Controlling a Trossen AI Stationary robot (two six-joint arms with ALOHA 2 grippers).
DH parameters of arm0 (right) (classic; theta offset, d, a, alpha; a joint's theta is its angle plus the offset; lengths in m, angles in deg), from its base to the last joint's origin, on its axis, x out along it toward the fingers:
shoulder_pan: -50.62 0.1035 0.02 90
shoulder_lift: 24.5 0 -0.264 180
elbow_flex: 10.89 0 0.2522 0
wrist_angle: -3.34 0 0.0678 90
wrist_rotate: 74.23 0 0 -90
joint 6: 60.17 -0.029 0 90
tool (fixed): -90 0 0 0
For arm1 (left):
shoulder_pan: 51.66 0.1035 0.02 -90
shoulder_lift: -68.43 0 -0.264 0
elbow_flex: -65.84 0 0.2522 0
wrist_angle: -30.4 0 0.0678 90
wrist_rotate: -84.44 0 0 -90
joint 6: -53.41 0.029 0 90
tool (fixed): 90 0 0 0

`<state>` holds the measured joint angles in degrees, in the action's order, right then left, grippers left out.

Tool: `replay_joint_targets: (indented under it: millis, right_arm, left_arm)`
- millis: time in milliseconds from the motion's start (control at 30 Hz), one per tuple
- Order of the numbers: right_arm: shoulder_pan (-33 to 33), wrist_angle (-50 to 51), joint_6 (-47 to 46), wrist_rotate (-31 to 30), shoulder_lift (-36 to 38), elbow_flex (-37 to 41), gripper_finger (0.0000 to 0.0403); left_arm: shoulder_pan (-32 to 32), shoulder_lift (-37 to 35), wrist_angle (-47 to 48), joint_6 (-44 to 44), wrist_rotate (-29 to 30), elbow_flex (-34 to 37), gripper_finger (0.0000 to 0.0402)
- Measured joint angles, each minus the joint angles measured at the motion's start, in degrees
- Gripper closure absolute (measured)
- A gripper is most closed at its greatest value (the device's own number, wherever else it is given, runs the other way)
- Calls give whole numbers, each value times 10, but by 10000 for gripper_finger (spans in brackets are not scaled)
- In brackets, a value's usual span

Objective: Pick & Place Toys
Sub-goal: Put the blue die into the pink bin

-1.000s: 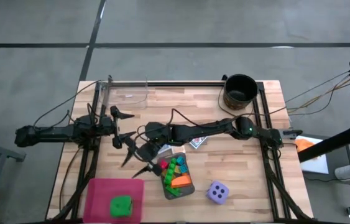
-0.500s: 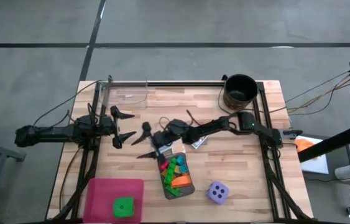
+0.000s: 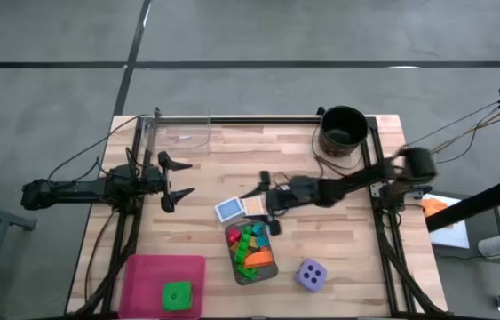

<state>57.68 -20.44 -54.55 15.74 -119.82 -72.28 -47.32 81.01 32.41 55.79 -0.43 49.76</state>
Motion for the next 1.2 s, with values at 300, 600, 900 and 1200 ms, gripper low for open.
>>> replay_joint_targets:
  millis: [300, 600, 900, 1200]
  right_arm:
    - [148, 449, -184, -205, 181, -25, 126]
    - [242, 738, -454, -214, 167, -128, 126]
    - [292, 893, -574, -180, 28, -275, 126]
    - [322, 1089, -599, -140, -154, -496, 126]
  left_arm:
    - [0, 0, 0, -6, 0, 0, 25]
    - [0, 0, 1, -9, 0, 0, 25]
    - [0, 0, 1, -2, -1, 0, 25]
    - [0, 0, 1, 11, -1, 0, 25]
